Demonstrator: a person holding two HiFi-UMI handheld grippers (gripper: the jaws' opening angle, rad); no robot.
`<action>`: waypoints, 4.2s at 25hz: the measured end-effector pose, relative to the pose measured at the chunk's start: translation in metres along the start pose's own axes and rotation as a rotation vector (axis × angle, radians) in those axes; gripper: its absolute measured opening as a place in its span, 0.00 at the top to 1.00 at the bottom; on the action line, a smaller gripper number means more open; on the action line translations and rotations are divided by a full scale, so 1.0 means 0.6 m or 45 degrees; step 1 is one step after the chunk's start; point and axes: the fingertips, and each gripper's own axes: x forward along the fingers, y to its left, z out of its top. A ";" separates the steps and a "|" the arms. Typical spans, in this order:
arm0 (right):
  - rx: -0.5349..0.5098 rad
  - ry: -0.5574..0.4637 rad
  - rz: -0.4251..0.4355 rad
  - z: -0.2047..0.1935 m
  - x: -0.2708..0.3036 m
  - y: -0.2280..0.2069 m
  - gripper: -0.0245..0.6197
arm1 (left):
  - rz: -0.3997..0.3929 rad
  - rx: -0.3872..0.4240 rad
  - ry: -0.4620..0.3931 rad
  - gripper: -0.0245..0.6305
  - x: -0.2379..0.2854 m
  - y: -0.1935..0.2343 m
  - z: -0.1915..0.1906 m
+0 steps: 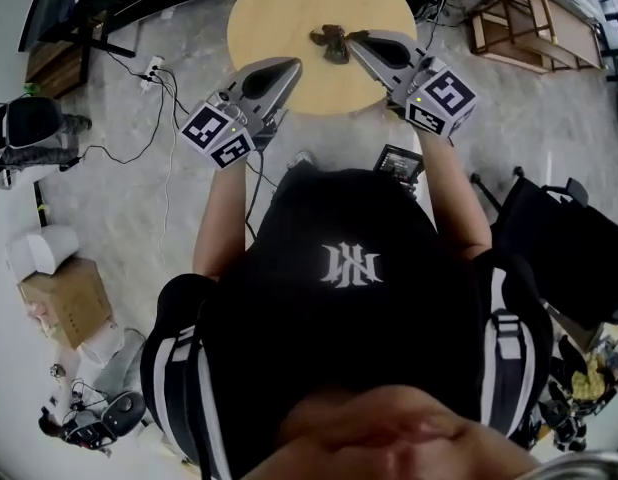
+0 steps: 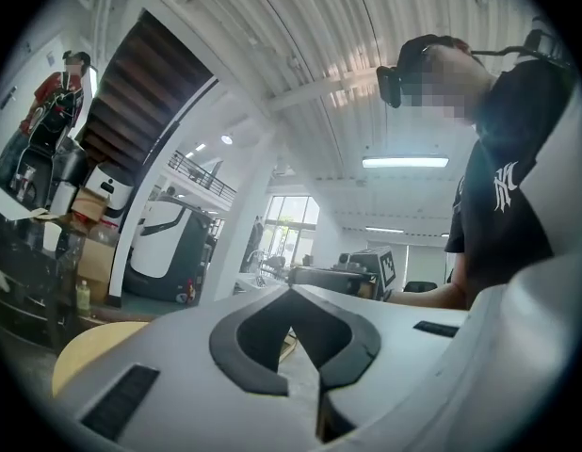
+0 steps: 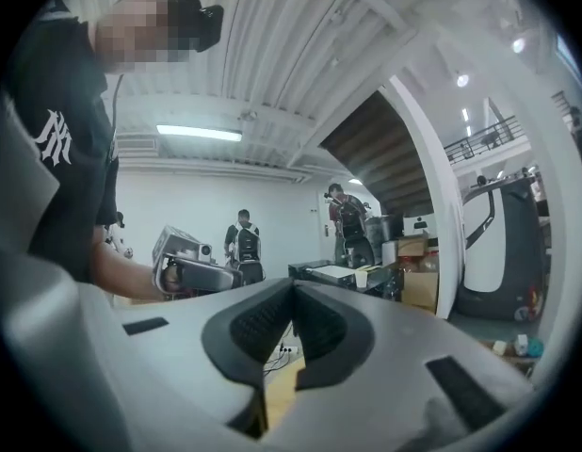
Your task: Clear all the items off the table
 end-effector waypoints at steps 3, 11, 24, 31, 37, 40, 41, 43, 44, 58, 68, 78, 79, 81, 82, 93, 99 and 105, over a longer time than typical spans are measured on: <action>0.016 0.024 -0.045 -0.008 0.056 0.002 0.96 | -0.027 -0.028 0.023 0.94 -0.040 0.041 -0.006; 0.090 0.090 -0.075 -0.049 0.097 0.017 0.96 | -0.099 -0.080 0.071 0.94 -0.045 0.065 -0.050; 0.106 0.125 -0.225 -0.091 0.089 -0.056 0.95 | -0.148 -0.057 0.090 0.94 -0.026 0.079 -0.058; 0.208 0.287 -0.237 -0.222 0.076 -0.107 0.55 | -0.131 -0.159 0.174 0.94 -0.018 0.101 -0.130; 0.338 0.433 -0.361 -0.404 0.123 -0.176 0.26 | -0.125 -0.177 0.257 0.94 -0.012 0.152 -0.238; 0.372 0.491 -0.379 -0.487 0.144 -0.211 0.26 | -0.142 -0.127 0.293 0.94 0.009 0.178 -0.293; 0.366 0.516 -0.391 -0.510 0.147 -0.224 0.25 | -0.149 -0.116 0.301 0.94 0.014 0.186 -0.309; 0.344 0.567 -0.421 -0.548 0.153 -0.248 0.08 | -0.161 -0.109 0.313 0.94 0.020 0.202 -0.337; 0.334 0.590 -0.431 -0.563 0.155 -0.256 0.08 | -0.164 -0.111 0.319 0.94 0.021 0.206 -0.350; 0.170 0.797 -0.358 -0.626 0.168 -0.248 0.24 | -0.154 -0.150 0.365 0.94 -0.005 0.201 -0.426; 0.160 0.810 -0.405 -0.601 0.146 -0.255 0.68 | -0.193 -0.078 0.364 0.94 0.008 0.200 -0.409; 0.160 0.644 -0.471 -0.479 0.065 -0.203 0.74 | -0.263 -0.079 0.384 0.94 0.036 0.132 -0.397; 0.152 0.618 -0.484 -0.465 0.056 -0.204 0.74 | -0.276 -0.072 0.387 0.94 0.049 0.128 -0.399; 0.147 0.556 -0.511 -0.442 0.027 -0.212 0.75 | -0.299 -0.054 0.388 0.94 0.085 0.117 -0.402; 0.150 0.523 -0.527 -0.430 0.007 -0.216 0.75 | -0.314 -0.046 0.388 0.94 0.105 0.105 -0.403; 0.128 0.384 -0.716 -0.391 -0.277 -0.240 0.76 | -0.485 -0.031 0.369 0.94 0.315 -0.080 -0.425; 0.169 0.418 -0.866 -0.423 -0.554 -0.276 0.76 | -0.567 -0.094 0.378 0.94 0.472 -0.232 -0.491; 0.232 0.436 -0.971 -0.467 -0.775 -0.278 0.76 | -0.664 -0.123 0.405 0.94 0.601 -0.374 -0.575</action>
